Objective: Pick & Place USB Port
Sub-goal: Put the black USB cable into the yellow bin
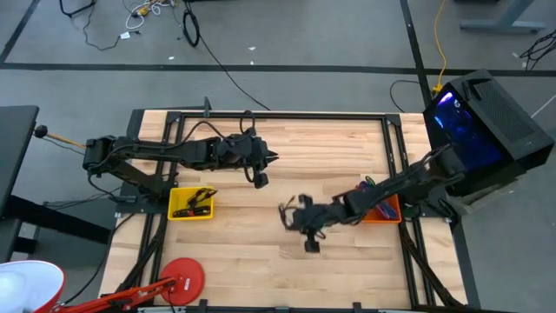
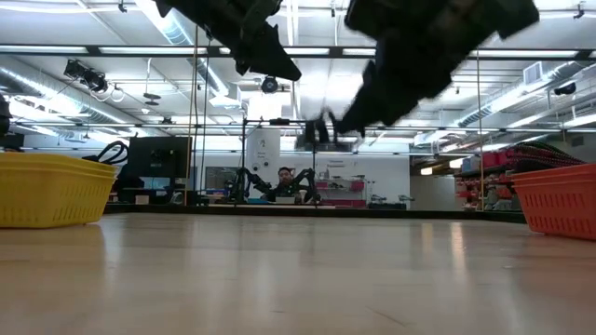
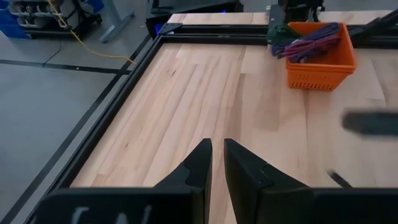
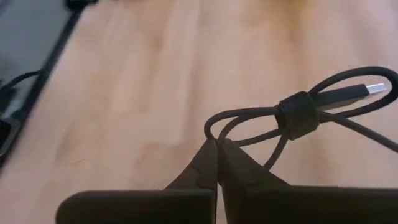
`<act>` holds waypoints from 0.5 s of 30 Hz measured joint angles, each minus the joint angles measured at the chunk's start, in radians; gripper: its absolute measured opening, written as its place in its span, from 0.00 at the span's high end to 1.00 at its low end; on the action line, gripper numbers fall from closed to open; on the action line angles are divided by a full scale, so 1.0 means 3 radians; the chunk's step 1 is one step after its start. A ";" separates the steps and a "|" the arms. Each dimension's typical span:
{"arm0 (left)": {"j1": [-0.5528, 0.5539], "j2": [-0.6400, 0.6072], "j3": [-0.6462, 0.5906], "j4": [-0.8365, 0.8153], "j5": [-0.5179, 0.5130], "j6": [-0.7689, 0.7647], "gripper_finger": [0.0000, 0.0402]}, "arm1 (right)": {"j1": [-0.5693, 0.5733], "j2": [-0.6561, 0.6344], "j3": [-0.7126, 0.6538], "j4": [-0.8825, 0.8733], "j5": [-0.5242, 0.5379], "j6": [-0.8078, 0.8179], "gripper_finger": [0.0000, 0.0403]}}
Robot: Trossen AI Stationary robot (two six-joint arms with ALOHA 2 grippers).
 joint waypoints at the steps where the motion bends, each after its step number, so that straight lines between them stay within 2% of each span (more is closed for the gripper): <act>1: 0.0000 0.0000 0.0000 0.0009 0.0024 -0.0001 0.88 | -0.0029 -0.0106 0.0019 -0.0107 0.0089 -0.0084 1.00; 5: 0.0000 0.0000 0.0000 0.0163 0.0218 -0.0070 0.88 | -0.0164 -0.0556 0.0025 -0.0482 0.0462 -0.0359 1.00; 10: 0.0000 0.0000 0.0000 0.0415 0.0473 -0.0209 0.88 | -0.0319 -0.1044 0.0026 -0.0969 0.1147 -0.0579 1.00; 15: 0.0000 0.0000 0.0000 0.0617 0.0609 -0.0441 0.88 | -0.0487 -0.1343 0.0026 -0.0900 0.1470 -0.0819 1.00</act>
